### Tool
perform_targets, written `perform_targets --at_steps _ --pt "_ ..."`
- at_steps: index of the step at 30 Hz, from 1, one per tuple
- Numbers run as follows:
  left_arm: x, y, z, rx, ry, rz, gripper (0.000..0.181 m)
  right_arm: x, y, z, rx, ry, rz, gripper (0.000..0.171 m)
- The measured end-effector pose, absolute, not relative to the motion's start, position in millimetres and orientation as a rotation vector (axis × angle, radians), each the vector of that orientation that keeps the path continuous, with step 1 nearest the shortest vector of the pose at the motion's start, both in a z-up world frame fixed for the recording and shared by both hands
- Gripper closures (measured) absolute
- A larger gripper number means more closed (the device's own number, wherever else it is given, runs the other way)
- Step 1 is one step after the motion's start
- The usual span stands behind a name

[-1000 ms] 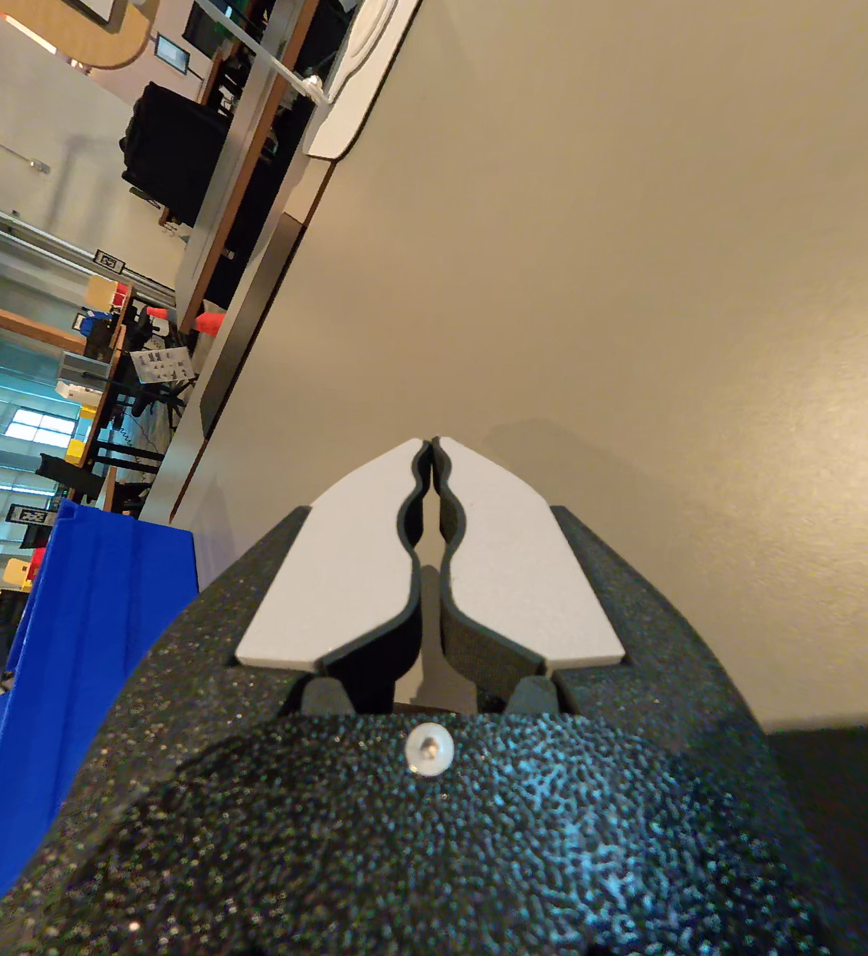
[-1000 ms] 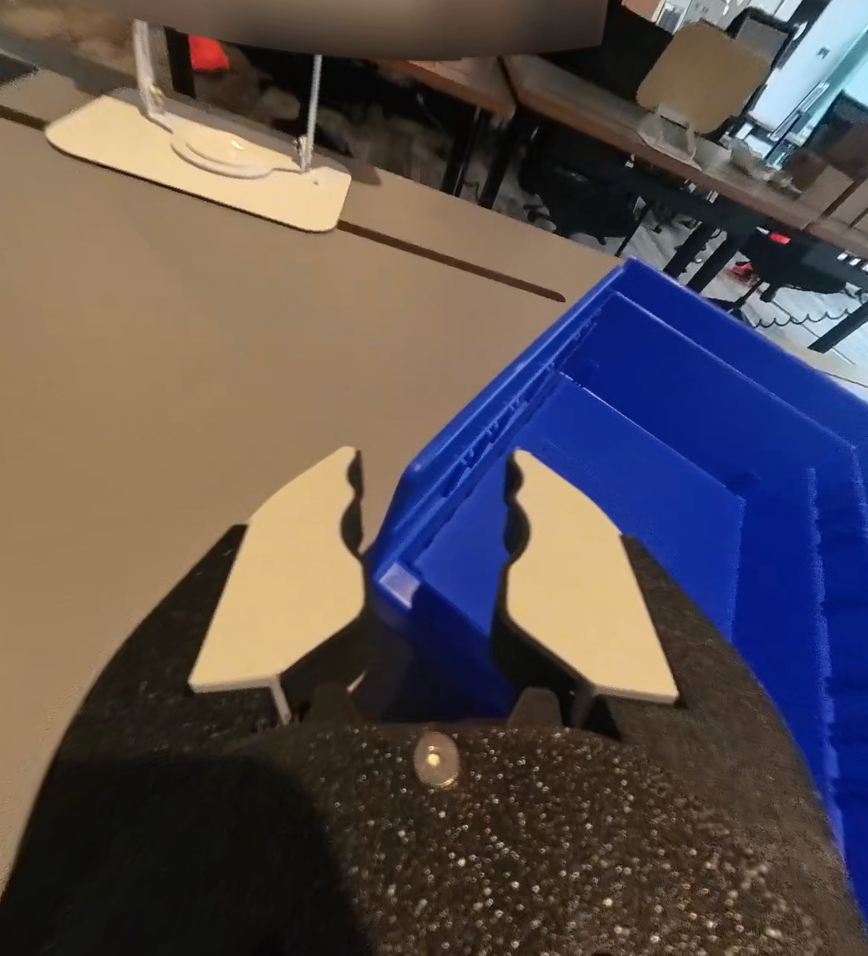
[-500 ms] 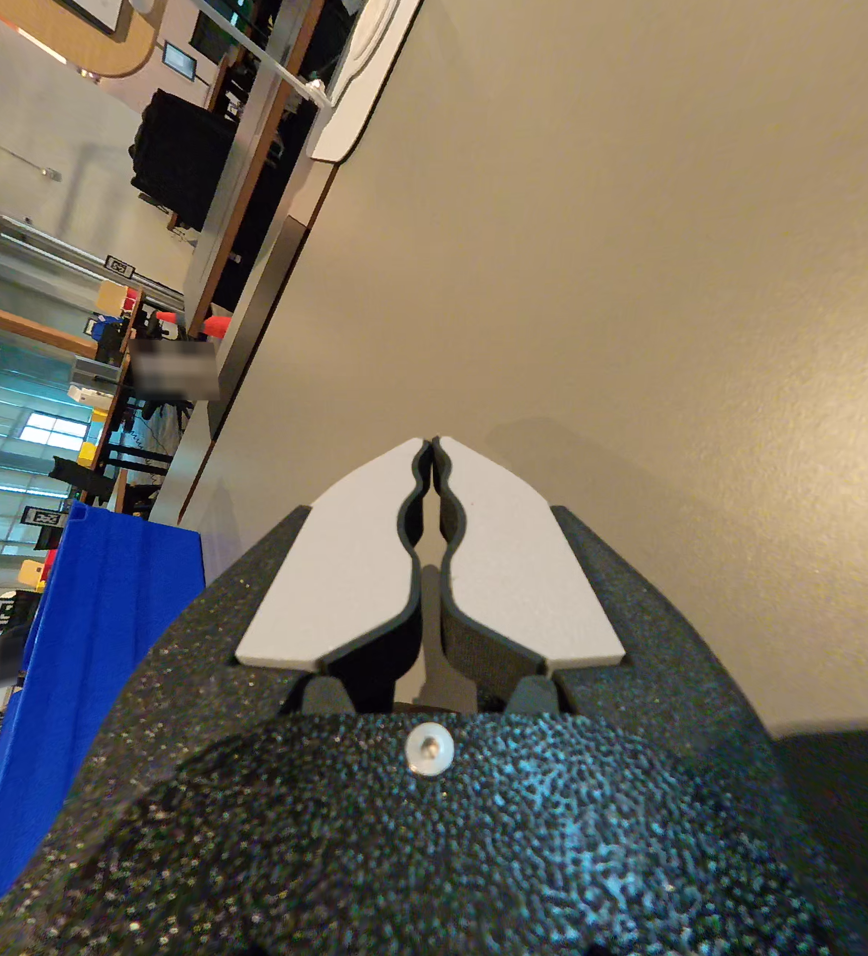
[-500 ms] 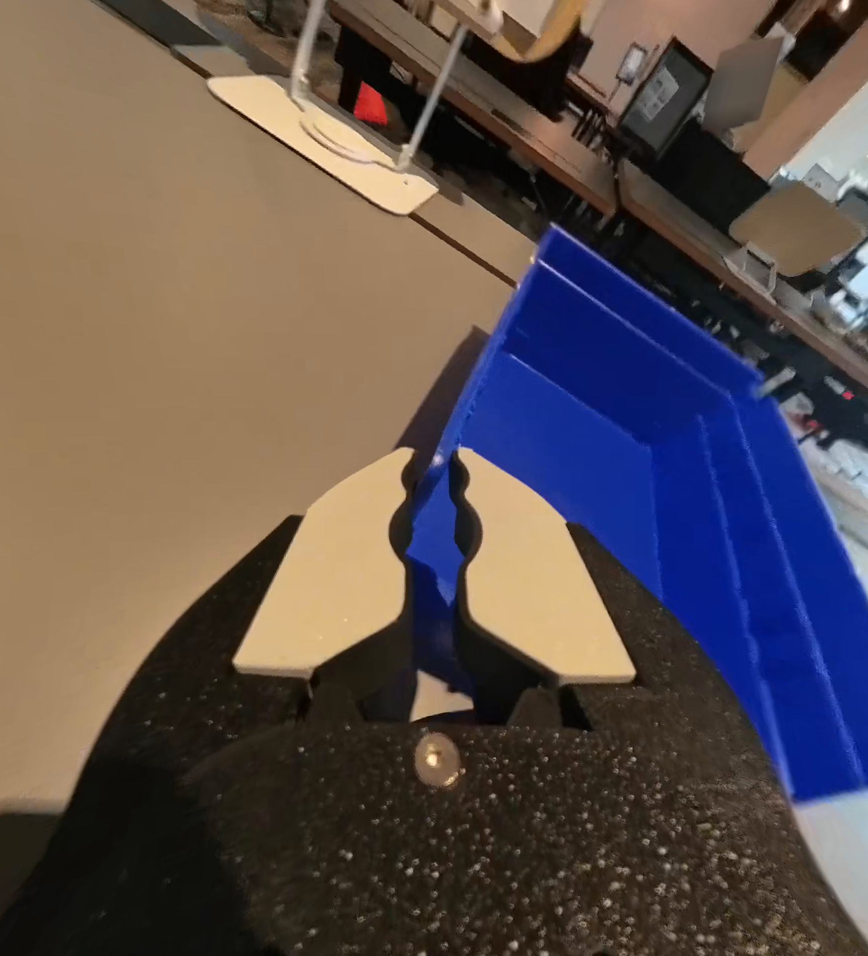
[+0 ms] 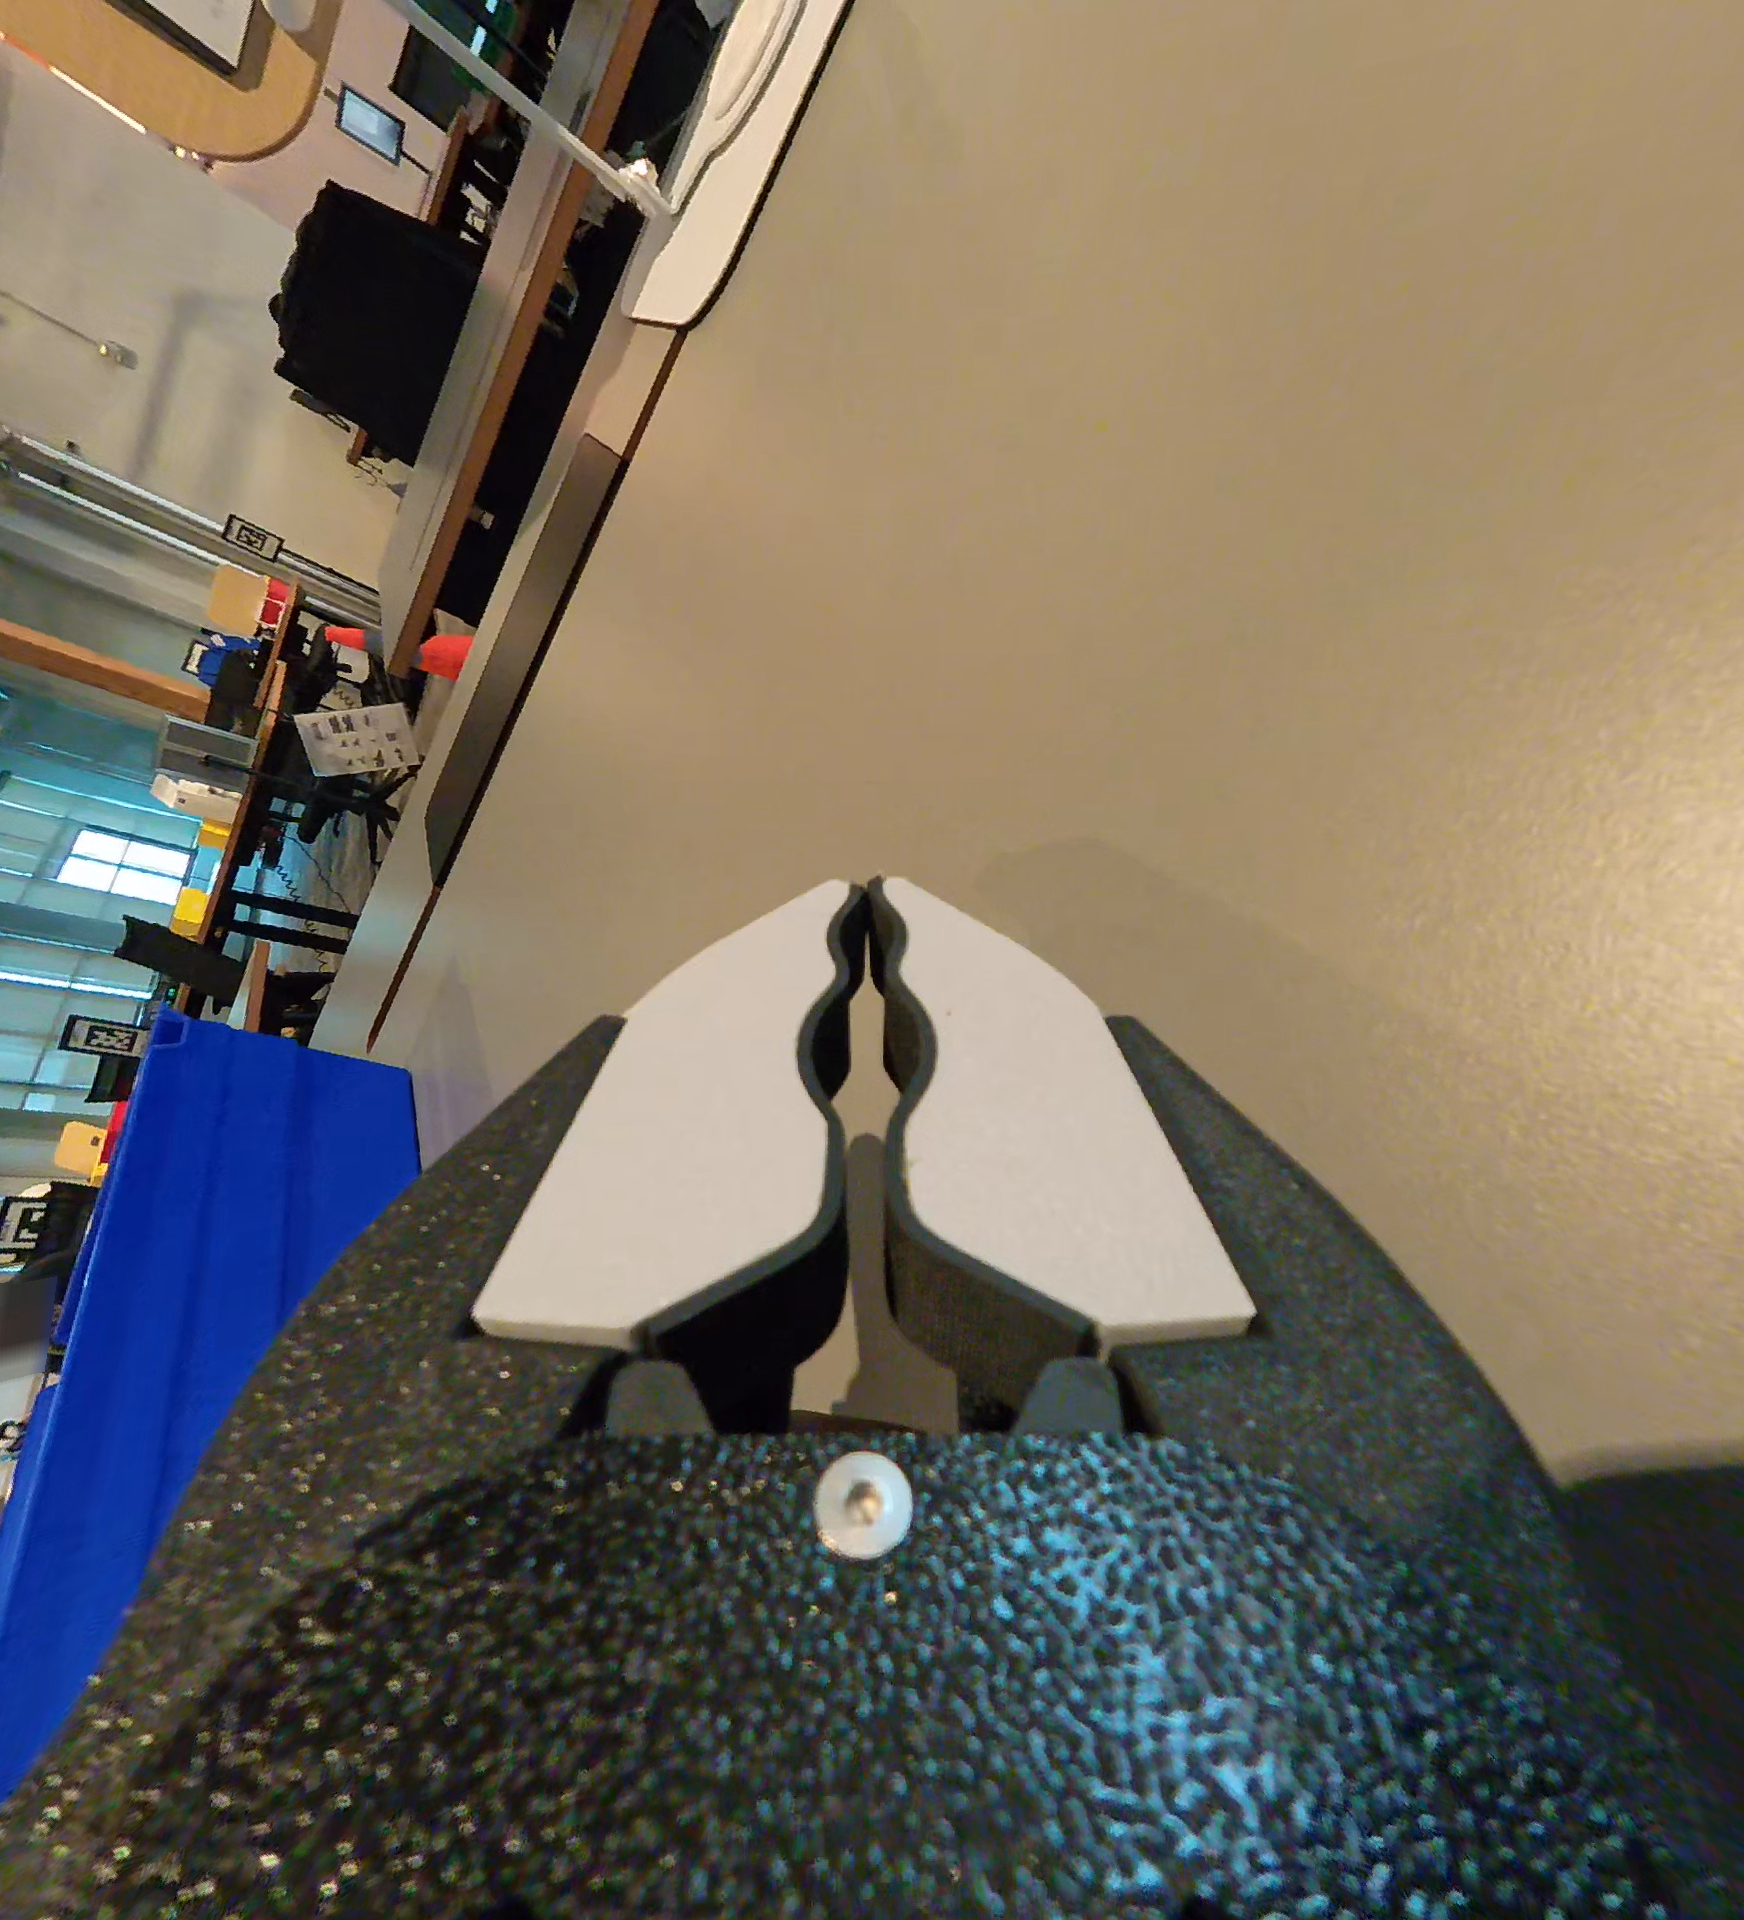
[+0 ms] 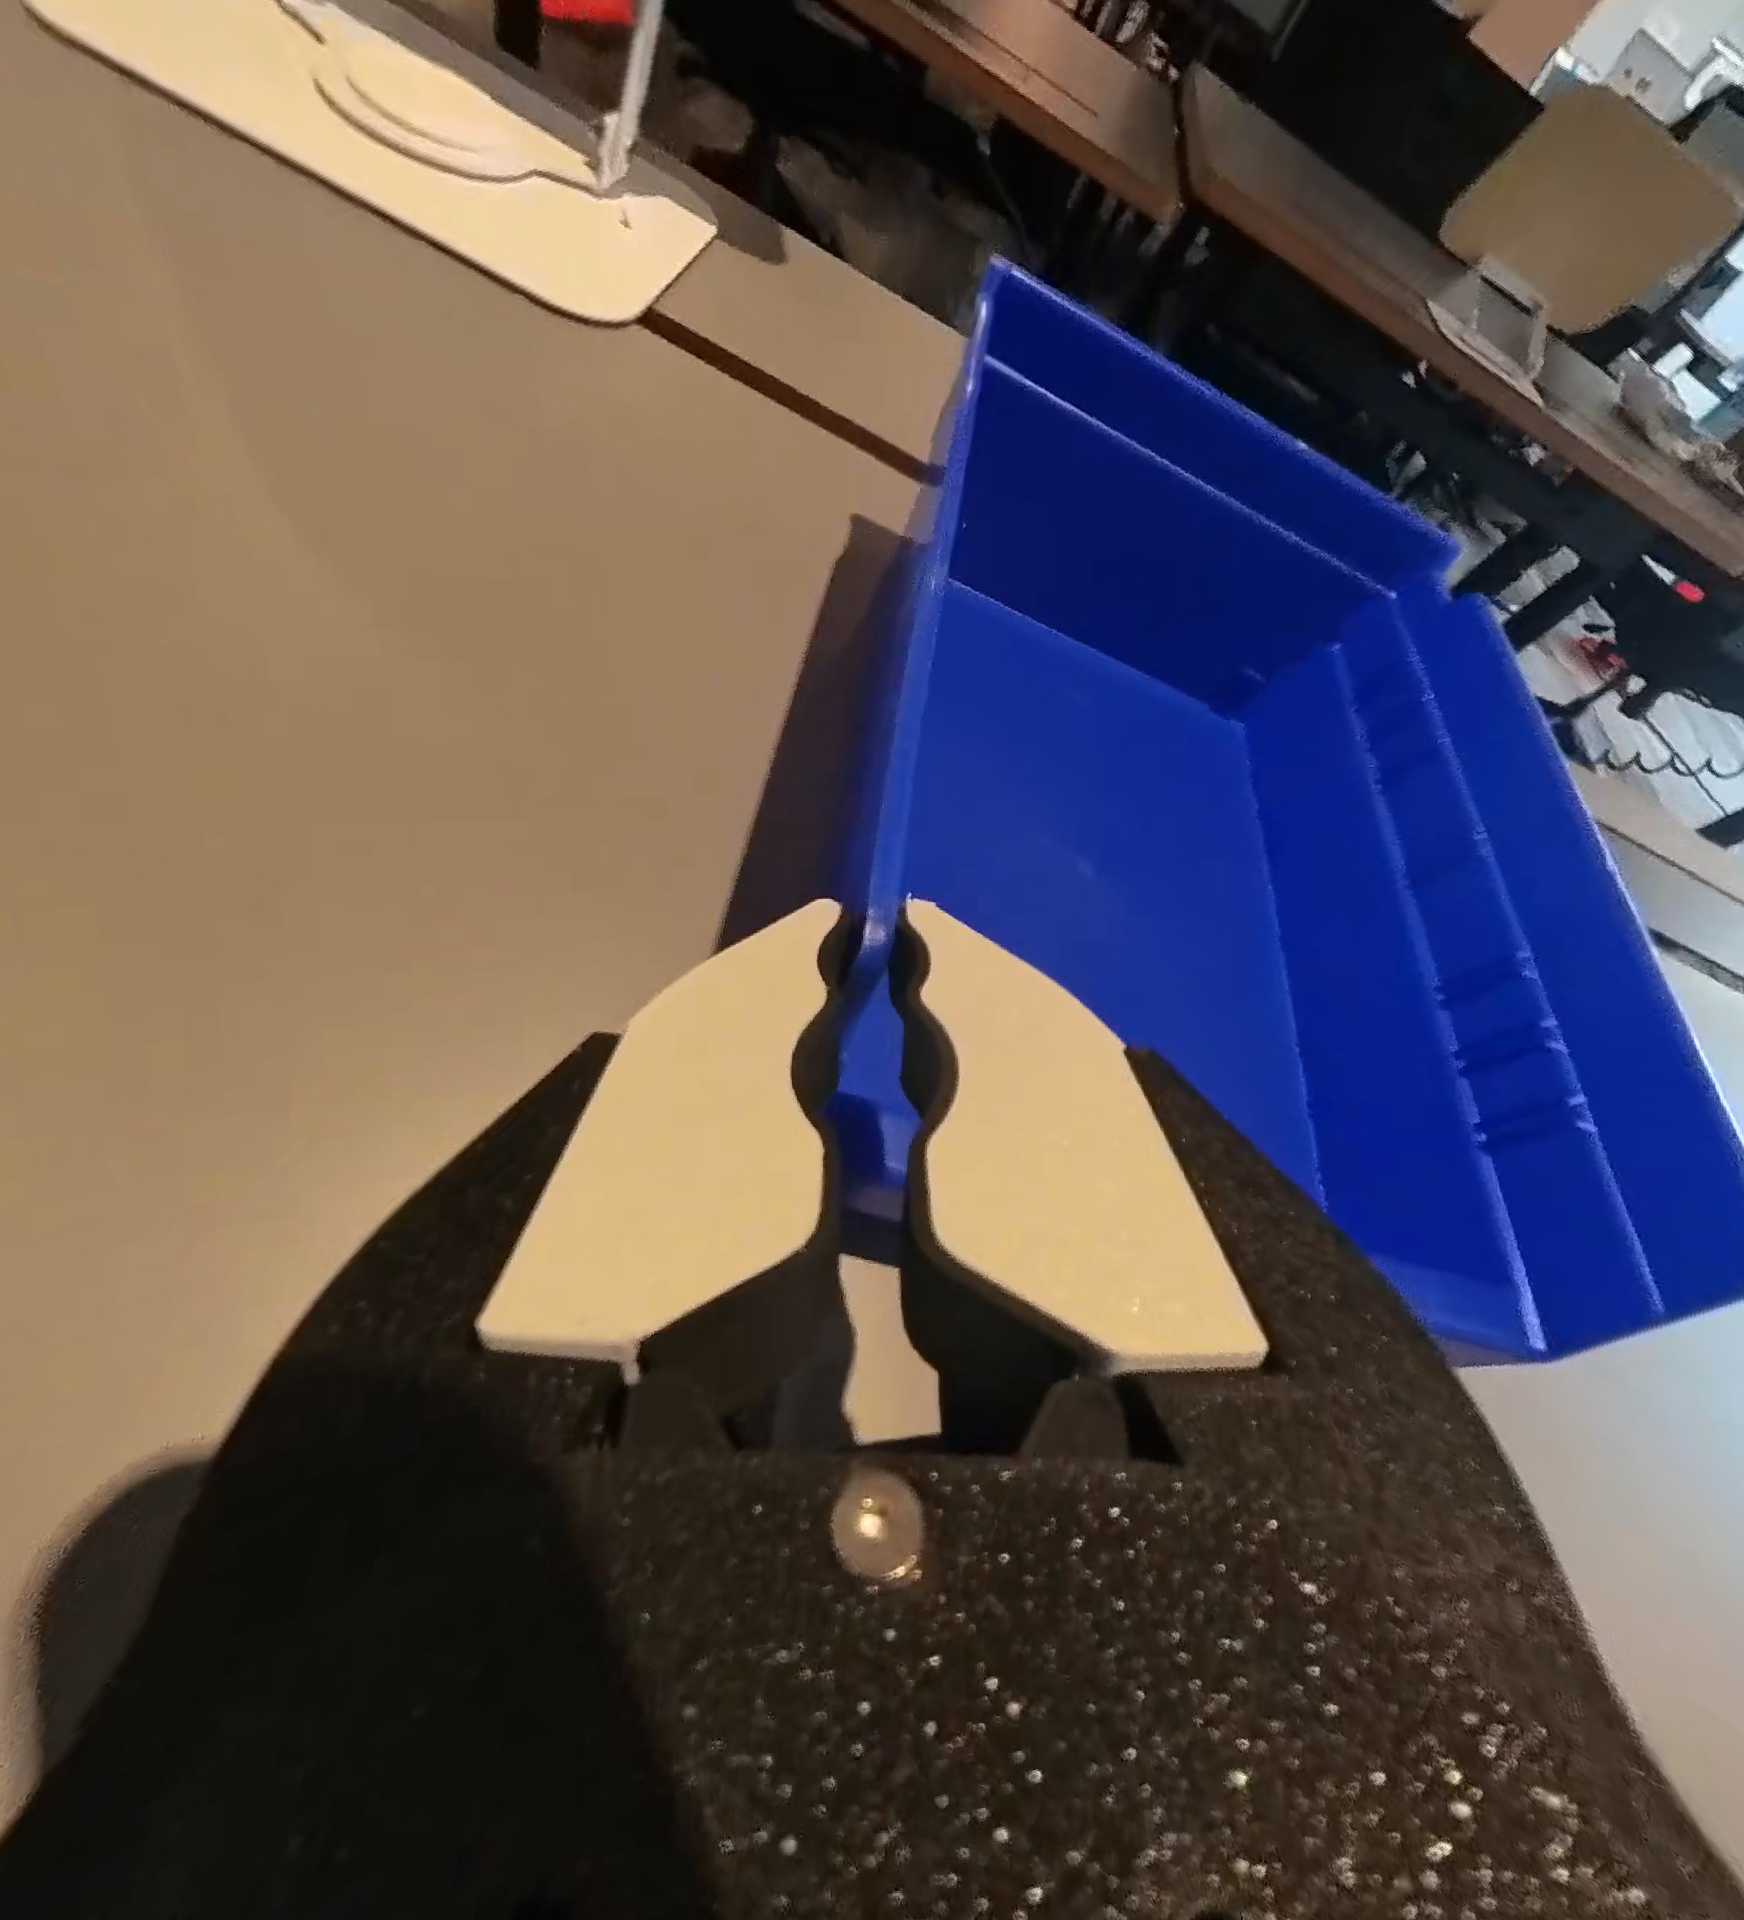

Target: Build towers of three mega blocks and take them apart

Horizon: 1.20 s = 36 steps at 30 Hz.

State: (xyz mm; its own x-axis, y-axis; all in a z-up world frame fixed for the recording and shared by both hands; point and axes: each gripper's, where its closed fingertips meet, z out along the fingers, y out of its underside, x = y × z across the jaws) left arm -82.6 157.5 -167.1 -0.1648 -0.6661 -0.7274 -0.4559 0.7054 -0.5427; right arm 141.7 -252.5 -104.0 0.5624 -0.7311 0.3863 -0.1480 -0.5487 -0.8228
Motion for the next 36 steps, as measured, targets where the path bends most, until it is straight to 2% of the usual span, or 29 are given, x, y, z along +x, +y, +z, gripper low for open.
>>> perform_targets --at_steps 14,15,17,23,24,25,29,32,35,36 --pt "-83.8 157.7 -166.7 -0.882 1.808 -0.243 0.181 157.7 -224.6 -102.6 -1.85 0.718 -1.123 0.163" --pt "-83.9 157.7 -166.8 -0.883 1.808 -0.243 0.181 156.5 -223.8 -102.6 -1.84 0.702 -1.128 0.157" --pt "-83.9 158.1 -166.7 -0.889 1.808 -0.246 0.181 151.7 -222.8 -98.6 -1.81 0.67 -1.143 0.134" --pt "-84.5 160.4 -165.5 -0.909 1.798 -0.255 0.181 132.9 -222.7 -84.4 -1.725 0.596 -1.143 0.118" --pt "-84.3 161.3 -162.1 -0.916 1.775 -0.271 0.175 128.6 -221.5 -80.9 -1.707 0.575 -1.136 0.118" --pt "-84.1 162.1 -157.6 -0.93 1.749 -0.301 0.168 122.2 -218.9 -75.7 -1.682 0.543 -1.128 0.119" --pt "-87.5 183.2 -121.9 -1.017 1.513 -0.424 0.165 73.7 -189.0 -70.2 -1.665 0.245 -1.048 0.139" --pt "-107.5 226.7 -85.7 -1.089 1.23 -0.401 0.157 38.5 -163.5 -101.9 -1.796 0.045 -1.016 0.147" --pt "-154.3 285.3 -47.9 -1.162 0.915 -0.309 0.153 13.1 -145.2 -144.2 -1.998 -0.261 -1.152 0.146" --pt "-172.7 305.1 -39.7 -1.191 0.828 -0.262 0.151 8.2 -140.7 -152.0 -2.018 -0.361 -1.234 0.164"
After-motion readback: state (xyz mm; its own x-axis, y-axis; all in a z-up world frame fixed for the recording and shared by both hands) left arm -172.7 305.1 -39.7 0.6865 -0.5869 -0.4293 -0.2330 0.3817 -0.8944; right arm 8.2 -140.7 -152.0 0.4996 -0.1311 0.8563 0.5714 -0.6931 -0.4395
